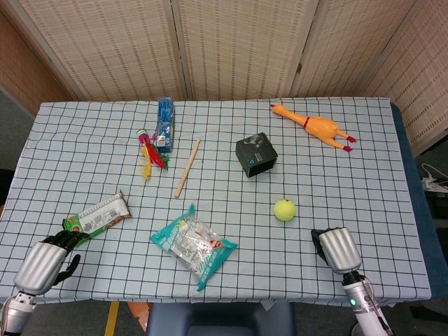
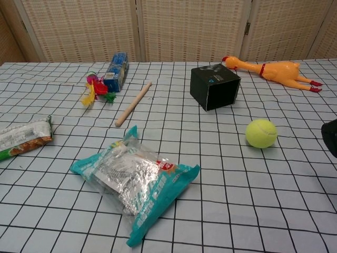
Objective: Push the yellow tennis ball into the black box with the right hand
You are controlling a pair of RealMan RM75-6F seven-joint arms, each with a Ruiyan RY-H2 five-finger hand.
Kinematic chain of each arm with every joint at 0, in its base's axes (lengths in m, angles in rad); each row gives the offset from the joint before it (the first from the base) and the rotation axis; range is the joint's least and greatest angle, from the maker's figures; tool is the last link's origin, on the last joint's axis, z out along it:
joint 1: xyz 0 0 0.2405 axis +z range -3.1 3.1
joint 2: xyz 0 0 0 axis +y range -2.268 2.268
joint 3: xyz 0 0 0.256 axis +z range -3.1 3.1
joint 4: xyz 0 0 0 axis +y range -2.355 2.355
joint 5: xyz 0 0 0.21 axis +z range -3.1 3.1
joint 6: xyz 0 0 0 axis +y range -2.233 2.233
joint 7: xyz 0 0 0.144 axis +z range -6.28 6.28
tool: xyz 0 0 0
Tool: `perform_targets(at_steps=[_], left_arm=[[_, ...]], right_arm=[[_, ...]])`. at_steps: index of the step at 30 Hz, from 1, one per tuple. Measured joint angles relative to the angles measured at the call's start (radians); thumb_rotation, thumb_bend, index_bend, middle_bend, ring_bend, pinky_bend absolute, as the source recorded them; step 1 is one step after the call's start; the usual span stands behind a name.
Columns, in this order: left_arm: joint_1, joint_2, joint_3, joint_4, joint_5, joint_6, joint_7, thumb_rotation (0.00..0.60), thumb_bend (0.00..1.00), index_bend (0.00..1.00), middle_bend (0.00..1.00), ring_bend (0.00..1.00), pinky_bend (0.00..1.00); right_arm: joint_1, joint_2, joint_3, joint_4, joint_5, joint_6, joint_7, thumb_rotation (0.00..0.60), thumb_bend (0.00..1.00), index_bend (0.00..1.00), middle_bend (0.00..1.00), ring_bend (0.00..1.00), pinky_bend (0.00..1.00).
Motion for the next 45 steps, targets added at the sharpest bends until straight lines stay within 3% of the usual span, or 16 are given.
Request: perform_targets(at_steps=[17,31,45], left_arm=[[-0.006,-0.001,0.002,0.000,0.003,-0.008,0.002,0.600,0.50,0.28,0.31,0.29,0.51],[-0.006,-0.002,0.007,-0.001,0.011,-0.006,0.006,0.600,0.50,0.28,0.31,0.29,0.51],[-0.007,-0.002,0.010,0.001,0.019,-0.005,0.004,0.600,0.50,0.28,0.31,0.29,0.51]], right_arm=[[0.088,-0.222,0.066,0.235,0.068,-0.113,0.092,0.600,0.96,0.92,0.81,0.79,0.84],[0.124,-0.296,0.071,0.370,0.062,-0.112,0.172,0.600,0.96,0.92,0.81,0.79,0.84],[0.190,-0.403,0.102,0.599,0.068,-0.126,0.236,0.600,0.96,0.92,0.81,0.79,0.84]])
